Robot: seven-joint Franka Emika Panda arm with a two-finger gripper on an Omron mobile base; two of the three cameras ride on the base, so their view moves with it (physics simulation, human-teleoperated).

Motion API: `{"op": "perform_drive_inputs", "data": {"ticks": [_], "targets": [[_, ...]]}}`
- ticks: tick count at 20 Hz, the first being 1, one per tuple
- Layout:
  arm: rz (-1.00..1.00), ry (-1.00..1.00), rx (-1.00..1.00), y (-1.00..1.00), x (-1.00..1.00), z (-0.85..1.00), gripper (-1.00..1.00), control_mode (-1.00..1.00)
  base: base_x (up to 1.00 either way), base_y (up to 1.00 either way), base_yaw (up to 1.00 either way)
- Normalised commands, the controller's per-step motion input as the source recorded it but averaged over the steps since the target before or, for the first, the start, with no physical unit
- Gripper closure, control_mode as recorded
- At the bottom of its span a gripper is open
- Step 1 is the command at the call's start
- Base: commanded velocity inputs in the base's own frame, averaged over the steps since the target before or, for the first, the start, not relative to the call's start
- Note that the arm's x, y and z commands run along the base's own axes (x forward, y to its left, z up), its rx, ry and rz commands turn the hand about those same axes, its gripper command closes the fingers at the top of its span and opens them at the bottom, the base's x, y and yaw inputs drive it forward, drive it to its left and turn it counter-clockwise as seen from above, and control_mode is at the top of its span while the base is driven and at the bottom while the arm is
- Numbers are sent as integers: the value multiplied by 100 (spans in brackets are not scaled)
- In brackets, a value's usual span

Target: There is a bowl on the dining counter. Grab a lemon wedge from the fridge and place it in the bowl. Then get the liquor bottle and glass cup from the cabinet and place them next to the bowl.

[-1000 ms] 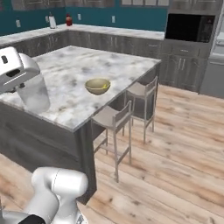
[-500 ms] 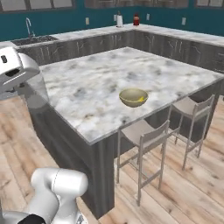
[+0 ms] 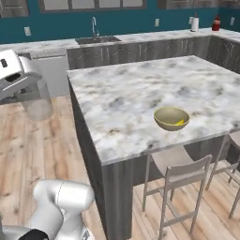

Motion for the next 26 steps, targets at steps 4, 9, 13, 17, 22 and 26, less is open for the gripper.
{"op": "perform_drive_inputs", "data": {"ticks": [4,9,13,17,22,26], "targets": [[0,0,0,0,0,0,100,100,0,-86,47],[0,0,0,0,0,0,100,100,0,-94,32],[0,0,0,0,0,0,100,100,5,-65,27],[6,2,0,-7,10,-13,100,-100,27,-12,16],[12,15,0,-21,71,-77,100,-100,0,0,0],[-2,24,0,-27,100,-98,100,-100,0,0,0]]}}
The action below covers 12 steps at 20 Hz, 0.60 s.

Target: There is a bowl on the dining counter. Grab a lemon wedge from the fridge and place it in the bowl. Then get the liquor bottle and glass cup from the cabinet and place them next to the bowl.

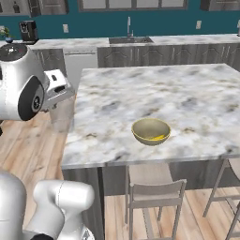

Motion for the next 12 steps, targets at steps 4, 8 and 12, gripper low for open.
{"op": "perform_drive_inputs", "data": {"ticks": [4,8,12], "targets": [[-9,19,0,-14,100,-100,100,-100,0,0,0],[-10,5,0,-8,100,-79,100,-100,0,0,0],[-11,0,0,-24,100,-63,100,-100,0,0,0]]}}
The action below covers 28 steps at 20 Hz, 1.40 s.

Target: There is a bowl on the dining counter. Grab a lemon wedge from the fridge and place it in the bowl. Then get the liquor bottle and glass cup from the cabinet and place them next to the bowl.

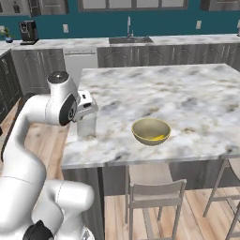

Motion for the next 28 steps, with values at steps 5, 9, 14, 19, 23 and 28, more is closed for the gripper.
{"op": "perform_drive_inputs", "data": {"ticks": [5,9,14,19,23,28], "targets": [[-8,0,0,-55,91,-44,100,-100,0,0,0],[-3,0,0,-62,63,-39,100,-100,0,0,0],[-1,0,0,-28,41,-57,100,-100,0,0,0],[-1,0,0,0,37,-60,100,-100,0,0,0],[-1,0,0,0,39,-57,100,-100,0,0,0],[-2,0,0,0,38,-47,100,-100,0,0,0]]}}
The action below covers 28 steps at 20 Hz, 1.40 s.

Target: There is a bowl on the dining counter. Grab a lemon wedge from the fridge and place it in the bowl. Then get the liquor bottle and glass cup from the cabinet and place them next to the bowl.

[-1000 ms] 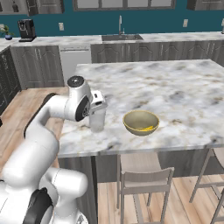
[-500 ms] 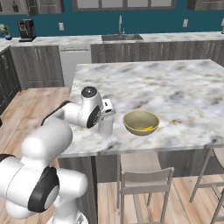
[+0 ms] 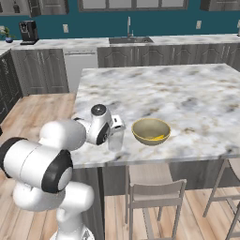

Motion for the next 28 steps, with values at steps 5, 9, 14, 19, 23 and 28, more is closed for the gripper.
{"op": "perform_drive_inputs", "data": {"ticks": [5,9,14,19,23,28], "targets": [[-2,-1,0,0,35,-13,100,-100,0,0,0],[-1,-4,0,0,44,-10,100,-100,0,0,0],[0,-7,0,-3,43,-8,100,-100,0,0,0],[0,-4,0,-7,24,-28,100,-100,0,0,0],[0,-3,0,-1,16,-36,100,-100,0,0,0],[0,-3,0,0,1,-38,100,-100,0,0,0]]}}
